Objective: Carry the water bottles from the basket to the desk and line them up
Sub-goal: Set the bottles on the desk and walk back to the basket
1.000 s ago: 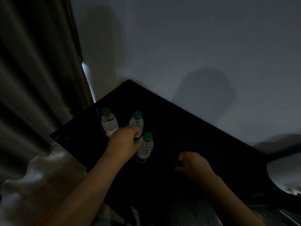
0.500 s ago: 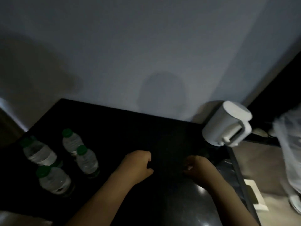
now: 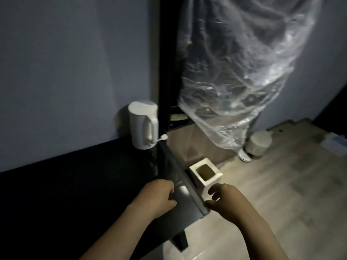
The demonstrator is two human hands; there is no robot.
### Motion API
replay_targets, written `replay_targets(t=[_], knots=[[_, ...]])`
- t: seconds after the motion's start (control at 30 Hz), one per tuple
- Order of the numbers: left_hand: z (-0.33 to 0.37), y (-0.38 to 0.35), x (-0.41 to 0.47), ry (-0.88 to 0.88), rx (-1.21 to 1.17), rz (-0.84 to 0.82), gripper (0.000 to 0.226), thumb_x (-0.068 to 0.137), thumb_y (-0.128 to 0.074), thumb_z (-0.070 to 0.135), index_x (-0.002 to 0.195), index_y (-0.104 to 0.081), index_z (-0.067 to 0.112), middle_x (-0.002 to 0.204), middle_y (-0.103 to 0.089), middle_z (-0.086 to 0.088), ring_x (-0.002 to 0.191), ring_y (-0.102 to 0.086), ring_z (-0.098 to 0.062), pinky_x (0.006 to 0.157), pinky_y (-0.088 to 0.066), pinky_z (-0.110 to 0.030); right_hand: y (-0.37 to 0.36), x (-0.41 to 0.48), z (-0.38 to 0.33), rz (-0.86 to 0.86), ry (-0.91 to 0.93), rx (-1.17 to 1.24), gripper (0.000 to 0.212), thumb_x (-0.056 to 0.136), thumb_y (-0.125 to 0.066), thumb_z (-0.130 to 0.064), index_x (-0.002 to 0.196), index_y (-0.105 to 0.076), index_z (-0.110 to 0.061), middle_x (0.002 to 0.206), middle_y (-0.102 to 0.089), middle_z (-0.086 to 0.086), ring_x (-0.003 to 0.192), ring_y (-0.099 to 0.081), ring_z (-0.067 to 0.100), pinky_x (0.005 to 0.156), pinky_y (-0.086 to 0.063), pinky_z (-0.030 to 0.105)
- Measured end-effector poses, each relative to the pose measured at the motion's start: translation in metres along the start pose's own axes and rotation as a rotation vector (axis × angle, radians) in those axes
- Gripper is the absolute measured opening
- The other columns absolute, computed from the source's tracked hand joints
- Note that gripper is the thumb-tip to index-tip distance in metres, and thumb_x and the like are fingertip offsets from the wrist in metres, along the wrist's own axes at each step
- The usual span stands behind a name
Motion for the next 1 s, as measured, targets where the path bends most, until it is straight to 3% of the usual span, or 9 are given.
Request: replay_targets(t=[0.17,0.27,0.43,0.6,0.73,1.0], knots=[[0.125,-0.039,0.036,-0.223,0.090,-0.079,0.028,0.085,-0.062,0.035,0.107,-0.060,0.018,0.109,-0.064,0.000,0.103,-0.060,-0.019,0.089,-0.049,-0.032,0.038,-0.047,0.123,0.118,-0.237,0.139,0.042,0.078,-0.069,-0.042,0.115,-0.061,-0.025,0.105,-0.064,-0.007,0.091,-0.061,0.010,0.078,-0.050,0.024],[0.192,-0.070,0.050,-0.348,0.106,-0.146,0.032,0.084,-0.062,0.037,0.112,-0.059,0.021,0.111,-0.064,0.003,0.101,-0.060,-0.016,0.086,-0.051,-0.029,0.056,-0.081,0.188,0.196,-0.384,0.210,0.041,0.076,-0.069,-0.041,0.114,-0.062,-0.025,0.103,-0.065,-0.007,0.091,-0.062,0.009,0.079,-0.051,0.025],[0.292,-0.115,0.071,-0.572,0.180,-0.237,0.038,0.086,-0.060,0.040,0.120,-0.057,0.024,0.117,-0.062,0.007,0.104,-0.058,-0.012,0.090,-0.049,-0.028,0.089,-0.117,0.274,0.325,-0.559,0.295,0.040,0.078,-0.069,-0.042,0.113,-0.062,-0.023,0.104,-0.065,-0.005,0.090,-0.063,0.011,0.080,-0.053,0.029],[0.380,-0.139,0.105,-0.780,0.288,-0.216,0.039,0.088,-0.056,0.039,0.122,-0.054,0.022,0.119,-0.061,0.005,0.109,-0.056,-0.015,0.089,-0.045,-0.028,0.128,-0.118,0.338,0.355,-0.660,0.262,0.043,0.081,-0.067,-0.041,0.120,-0.059,-0.023,0.110,-0.064,-0.004,0.093,-0.061,0.012,0.076,-0.049,0.024],[0.437,-0.143,0.146,-0.862,0.280,-0.218,0.039,0.088,-0.055,0.039,0.123,-0.054,0.023,0.121,-0.061,0.007,0.111,-0.055,-0.014,0.087,-0.044,-0.026,0.165,-0.104,0.377,0.389,-0.714,0.263,0.043,0.083,-0.067,-0.039,0.121,-0.059,-0.021,0.113,-0.064,-0.002,0.094,-0.061,0.012,0.074,-0.047,0.023],[0.530,-0.146,0.233,-0.945,0.286,-0.234,0.038,0.088,-0.055,0.039,0.122,-0.055,0.022,0.121,-0.062,0.005,0.112,-0.056,-0.015,0.089,-0.045,-0.027,0.232,-0.064,0.442,0.480,-0.787,0.319,0.046,0.084,-0.067,-0.038,0.126,-0.057,-0.022,0.114,-0.063,-0.005,0.096,-0.062,0.009,0.084,-0.053,0.025]])
Point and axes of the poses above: each hand's wrist, its own x-axis towards the middle knuckle, its own y-axis out of the back of the hand, z = x × y, the point moved 10 cm from there along x, towards the middle knuckle
